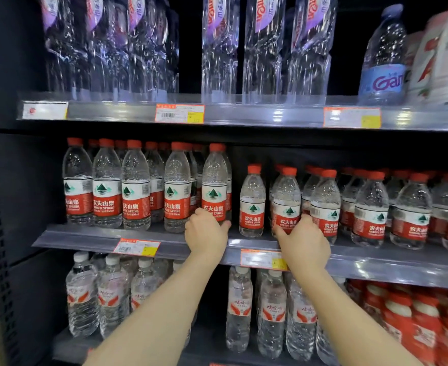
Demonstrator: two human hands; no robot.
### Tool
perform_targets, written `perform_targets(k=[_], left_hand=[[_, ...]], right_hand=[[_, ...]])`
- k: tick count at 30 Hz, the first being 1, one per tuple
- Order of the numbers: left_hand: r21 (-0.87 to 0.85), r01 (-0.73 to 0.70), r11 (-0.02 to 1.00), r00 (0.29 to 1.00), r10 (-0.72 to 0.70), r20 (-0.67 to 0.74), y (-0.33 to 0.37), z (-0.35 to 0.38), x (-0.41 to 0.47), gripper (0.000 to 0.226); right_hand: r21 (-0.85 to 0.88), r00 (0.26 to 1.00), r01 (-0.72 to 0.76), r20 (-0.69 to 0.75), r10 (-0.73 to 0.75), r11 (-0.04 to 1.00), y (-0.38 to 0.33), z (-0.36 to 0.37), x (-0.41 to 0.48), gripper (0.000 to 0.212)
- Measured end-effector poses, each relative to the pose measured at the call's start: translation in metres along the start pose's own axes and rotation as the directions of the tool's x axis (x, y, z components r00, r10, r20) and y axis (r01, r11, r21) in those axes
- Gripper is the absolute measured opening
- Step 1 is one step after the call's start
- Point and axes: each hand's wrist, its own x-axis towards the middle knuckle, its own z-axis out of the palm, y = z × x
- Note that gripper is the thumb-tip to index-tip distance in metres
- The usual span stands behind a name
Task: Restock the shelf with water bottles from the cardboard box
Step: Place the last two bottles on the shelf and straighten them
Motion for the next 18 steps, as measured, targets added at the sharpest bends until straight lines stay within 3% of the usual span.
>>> perform_targets(k=[18], left_hand=[[-0.073, -0.028, 0.997, 0.999, 0.029, 0.018, -0.0074, 0.0002, 0.0024, 0.057]], right_hand=[[-0.024, 1.0, -0.018, 0.006, 0.018, 1.0, -0.0018, 0.0024, -0.0002, 0.043]])
